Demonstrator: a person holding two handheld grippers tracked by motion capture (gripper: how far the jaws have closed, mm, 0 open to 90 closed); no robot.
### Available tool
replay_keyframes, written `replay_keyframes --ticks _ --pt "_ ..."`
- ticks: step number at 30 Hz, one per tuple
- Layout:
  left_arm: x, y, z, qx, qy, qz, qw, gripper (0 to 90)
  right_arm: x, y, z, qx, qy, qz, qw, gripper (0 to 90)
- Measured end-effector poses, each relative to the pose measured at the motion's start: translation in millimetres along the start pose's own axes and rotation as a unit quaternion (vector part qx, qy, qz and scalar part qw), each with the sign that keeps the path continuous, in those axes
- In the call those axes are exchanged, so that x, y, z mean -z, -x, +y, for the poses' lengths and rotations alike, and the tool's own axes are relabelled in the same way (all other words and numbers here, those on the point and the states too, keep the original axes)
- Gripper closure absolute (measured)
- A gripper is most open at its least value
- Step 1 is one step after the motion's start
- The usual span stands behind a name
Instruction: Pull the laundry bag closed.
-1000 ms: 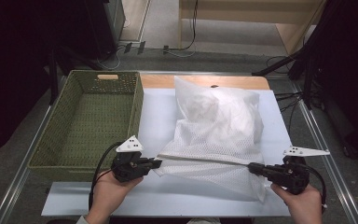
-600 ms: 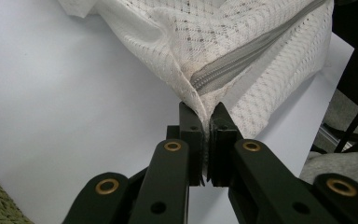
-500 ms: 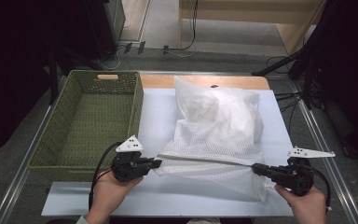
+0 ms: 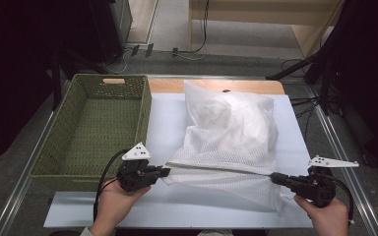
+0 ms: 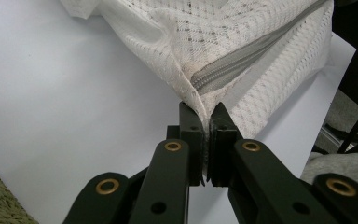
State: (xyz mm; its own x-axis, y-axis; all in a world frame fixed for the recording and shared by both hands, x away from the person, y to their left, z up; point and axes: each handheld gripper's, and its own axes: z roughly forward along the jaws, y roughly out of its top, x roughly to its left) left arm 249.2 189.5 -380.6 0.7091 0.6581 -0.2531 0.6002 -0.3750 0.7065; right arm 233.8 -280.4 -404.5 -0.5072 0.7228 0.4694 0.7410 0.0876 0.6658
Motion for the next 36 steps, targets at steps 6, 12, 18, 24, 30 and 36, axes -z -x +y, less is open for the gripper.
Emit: replay_keyframes --ticks 6,12,18,24,30,36 --pt "1.6 -0.4 0.6 -0.001 -0.001 0.004 1.0 87.9 1.2 5.4 -1.3 -0.005 0.001 -0.002 1.0 86.9" --pt "3.7 -0.4 1.3 -0.001 0.003 0.006 1.0 87.9 3.3 9.8 -2.8 -0.011 -0.002 -0.008 0.9999 86.9" --pt "6.4 -1.5 2.1 -0.003 0.004 0.009 1.0 87.9 4.5 13.2 -3.7 -0.015 -0.003 -0.014 0.9998 86.9" --pt "8.7 -2.6 3.2 -0.005 0.005 0.013 0.9999 87.9 4.6 15.9 -4.1 -0.015 -0.003 -0.017 0.9997 86.9" --pt "13.7 -5.5 4.9 -0.005 0.009 0.019 0.9998 87.9 4.5 18.1 -4.6 -0.019 -0.006 -0.021 0.9996 87.0" --pt "20.8 -10.7 5.7 0.002 0.017 0.024 0.9996 88.0 6.4 24.6 -5.9 -0.027 -0.005 -0.028 0.9992 87.0"
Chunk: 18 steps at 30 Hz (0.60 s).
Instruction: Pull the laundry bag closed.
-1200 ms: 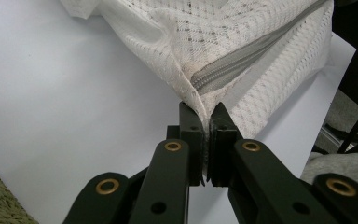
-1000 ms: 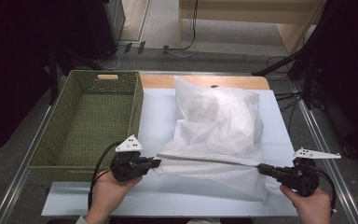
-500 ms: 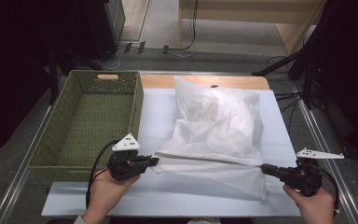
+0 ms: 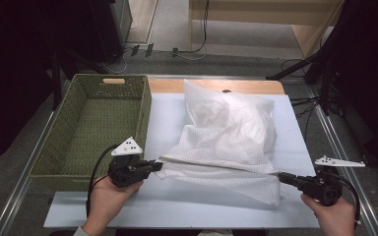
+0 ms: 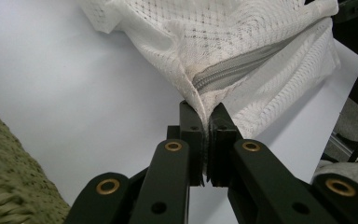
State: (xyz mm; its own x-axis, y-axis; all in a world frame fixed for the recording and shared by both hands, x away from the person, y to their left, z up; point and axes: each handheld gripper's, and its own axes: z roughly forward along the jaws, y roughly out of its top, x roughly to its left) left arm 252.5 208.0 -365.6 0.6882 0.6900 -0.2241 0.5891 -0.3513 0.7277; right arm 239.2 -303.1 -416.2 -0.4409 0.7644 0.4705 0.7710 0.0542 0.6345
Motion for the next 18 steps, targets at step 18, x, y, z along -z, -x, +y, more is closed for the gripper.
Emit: replay_keyframes --ticks 18 --pt "-3.6 2.6 -1.5 -0.004 -0.005 -0.006 1.0 88.1 0.9 12.3 1.9 -0.01 0.003 -0.022 0.9997 87.0"
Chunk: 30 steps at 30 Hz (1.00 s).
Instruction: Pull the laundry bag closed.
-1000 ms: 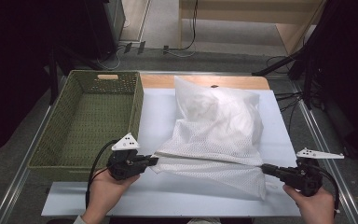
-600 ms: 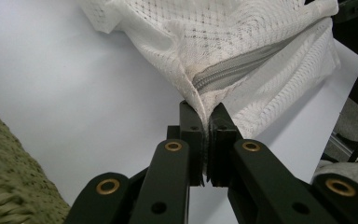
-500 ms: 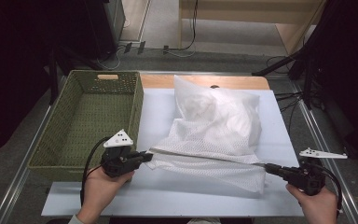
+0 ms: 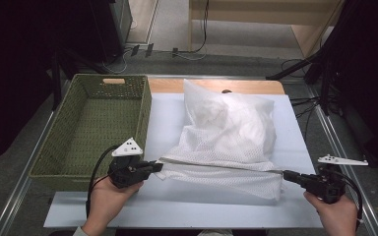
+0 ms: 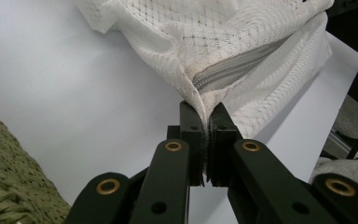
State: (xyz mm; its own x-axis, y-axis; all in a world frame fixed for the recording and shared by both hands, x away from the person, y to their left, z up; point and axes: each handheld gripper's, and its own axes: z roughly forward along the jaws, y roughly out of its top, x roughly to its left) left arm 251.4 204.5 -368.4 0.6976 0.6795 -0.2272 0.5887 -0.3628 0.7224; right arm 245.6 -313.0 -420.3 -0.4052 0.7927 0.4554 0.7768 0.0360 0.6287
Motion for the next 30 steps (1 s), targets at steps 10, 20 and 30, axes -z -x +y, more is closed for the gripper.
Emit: replay_keyframes --ticks 10,20,30 --pt "-1.7 1.7 -0.1 -0.002 0.0 -0.002 1.0 88.1 -0.9 3.2 2.0 -0.001 -0.001 -0.008 1.0 87.0" --pt "-5.7 4.7 -0.8 -0.008 -0.006 -0.004 0.9999 88.2 -0.4 7.3 2.8 0.001 0.001 -0.024 0.9997 87.1" --pt "-19.2 16.2 -5.8 -0.019 -0.027 0.0 0.9995 87.8 2.5 12.3 3.3 -0.01 0.008 -0.026 0.9996 86.8"
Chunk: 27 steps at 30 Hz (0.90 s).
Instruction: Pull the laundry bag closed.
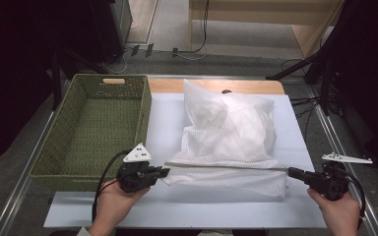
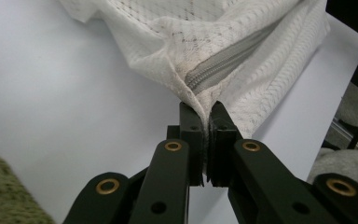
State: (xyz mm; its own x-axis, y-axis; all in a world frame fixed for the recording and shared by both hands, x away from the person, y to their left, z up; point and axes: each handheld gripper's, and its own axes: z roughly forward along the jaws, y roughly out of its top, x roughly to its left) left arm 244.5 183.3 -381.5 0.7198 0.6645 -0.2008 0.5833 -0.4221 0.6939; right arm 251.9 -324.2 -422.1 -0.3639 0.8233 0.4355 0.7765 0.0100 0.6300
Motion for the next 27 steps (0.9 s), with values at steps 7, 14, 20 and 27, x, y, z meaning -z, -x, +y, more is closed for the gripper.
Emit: replay_keyframes --ticks 7,14,20,27 --pt "-22.6 4.8 -9.3 -0.004 -0.038 -0.016 0.9992 85.2 3.0 4.0 0.5 0.002 0.013 0.007 0.9999 86.5" --pt "-30.0 6.2 -13.1 -0.008 -0.051 -0.018 0.9985 78.4 -4.9 -5.0 0.4 0.03 -0.002 0.009 0.9995 86.1" --pt "-26.6 7.3 -13.1 -0.007 -0.034 -0.019 0.9992 62.1 -4.8 -5.4 -1.1 0.038 -0.002 0.008 0.9992 86.0" --pt "-18.2 3.3 -14.1 0.004 -0.013 -0.019 0.9997 47.5 -5.4 -5.5 -1.5 0.039 -0.001 0.008 0.9992 84.4"
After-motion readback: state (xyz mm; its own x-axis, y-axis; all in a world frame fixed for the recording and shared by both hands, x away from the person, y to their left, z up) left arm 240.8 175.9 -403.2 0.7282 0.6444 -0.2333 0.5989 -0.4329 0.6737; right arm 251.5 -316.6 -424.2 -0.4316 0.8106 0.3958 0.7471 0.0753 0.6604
